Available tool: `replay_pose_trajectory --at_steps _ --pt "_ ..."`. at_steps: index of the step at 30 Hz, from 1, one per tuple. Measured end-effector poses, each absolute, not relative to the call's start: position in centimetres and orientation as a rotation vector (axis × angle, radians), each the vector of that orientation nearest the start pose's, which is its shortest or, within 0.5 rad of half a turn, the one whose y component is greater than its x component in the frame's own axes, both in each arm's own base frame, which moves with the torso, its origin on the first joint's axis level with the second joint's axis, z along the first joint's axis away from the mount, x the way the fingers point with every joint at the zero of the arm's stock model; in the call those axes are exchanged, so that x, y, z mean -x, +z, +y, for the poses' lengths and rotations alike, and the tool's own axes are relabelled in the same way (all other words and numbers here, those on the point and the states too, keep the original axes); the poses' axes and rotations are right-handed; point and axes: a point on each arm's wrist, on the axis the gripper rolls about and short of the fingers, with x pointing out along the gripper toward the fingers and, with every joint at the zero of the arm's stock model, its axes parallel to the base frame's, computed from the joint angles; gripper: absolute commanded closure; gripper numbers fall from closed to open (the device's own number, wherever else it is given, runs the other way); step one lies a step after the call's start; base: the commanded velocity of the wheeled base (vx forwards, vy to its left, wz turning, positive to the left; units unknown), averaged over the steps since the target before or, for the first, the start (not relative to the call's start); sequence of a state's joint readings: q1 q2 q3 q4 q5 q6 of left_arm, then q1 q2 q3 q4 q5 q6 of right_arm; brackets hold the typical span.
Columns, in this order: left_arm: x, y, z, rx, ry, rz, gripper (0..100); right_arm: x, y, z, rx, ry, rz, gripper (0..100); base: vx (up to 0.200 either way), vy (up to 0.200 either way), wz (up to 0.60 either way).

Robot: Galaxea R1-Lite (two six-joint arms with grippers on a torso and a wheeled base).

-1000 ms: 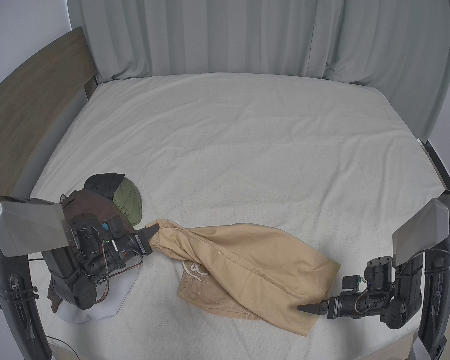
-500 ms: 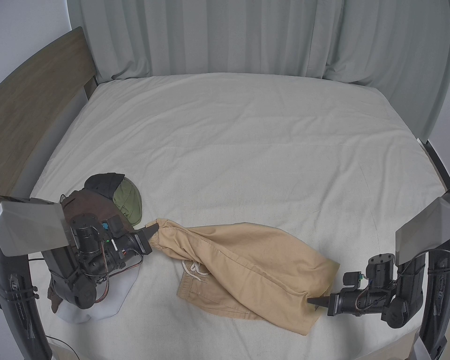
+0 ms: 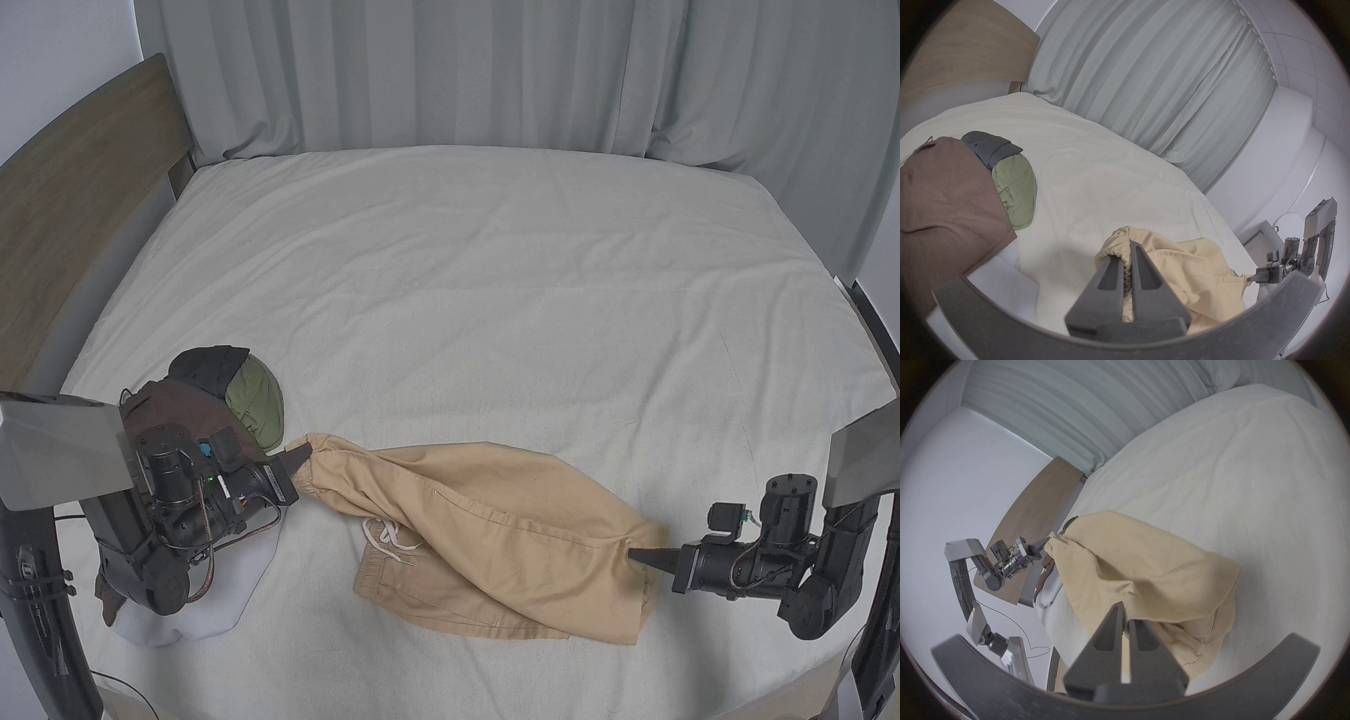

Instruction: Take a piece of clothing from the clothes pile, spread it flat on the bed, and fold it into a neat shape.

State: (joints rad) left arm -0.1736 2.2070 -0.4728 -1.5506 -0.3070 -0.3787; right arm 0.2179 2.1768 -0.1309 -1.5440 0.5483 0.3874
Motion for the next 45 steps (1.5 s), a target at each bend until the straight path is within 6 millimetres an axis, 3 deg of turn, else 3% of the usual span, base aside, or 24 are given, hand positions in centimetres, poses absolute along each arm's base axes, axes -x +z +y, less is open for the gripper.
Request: replay_pose_trajectory --at_steps 9,17,27,36,45 --pt "-31.8 4.3 -5.6 0.387 -0.433 0.259 100 -24.8 3.8 5.7 -0.533 0.634 0.529 100 0.0 0.0 0.0" --pt "-31.7 4.9 -5.0 0.389 -0.452 0.246 100 -25.5 5.1 5.5 -0.529 0.642 0.46 100 0.0 0.0 0.0" --pt "-31.1 6.6 -2.8 0.394 -0.505 0.207 100 -25.9 6.7 5.4 -0.556 0.649 0.396 100 0.0 0.0 0.0" --pt "-30.5 6.9 -3.0 0.39 -0.518 0.211 100 -25.7 6.9 5.9 -0.558 0.67 0.4 100 0.0 0.0 0.0" --pt "-29.8 5.3 -4.5 0.32 -0.561 0.269 100 -25.5 6.0 6.6 -0.559 0.685 0.444 100 0.0 0.0 0.0"
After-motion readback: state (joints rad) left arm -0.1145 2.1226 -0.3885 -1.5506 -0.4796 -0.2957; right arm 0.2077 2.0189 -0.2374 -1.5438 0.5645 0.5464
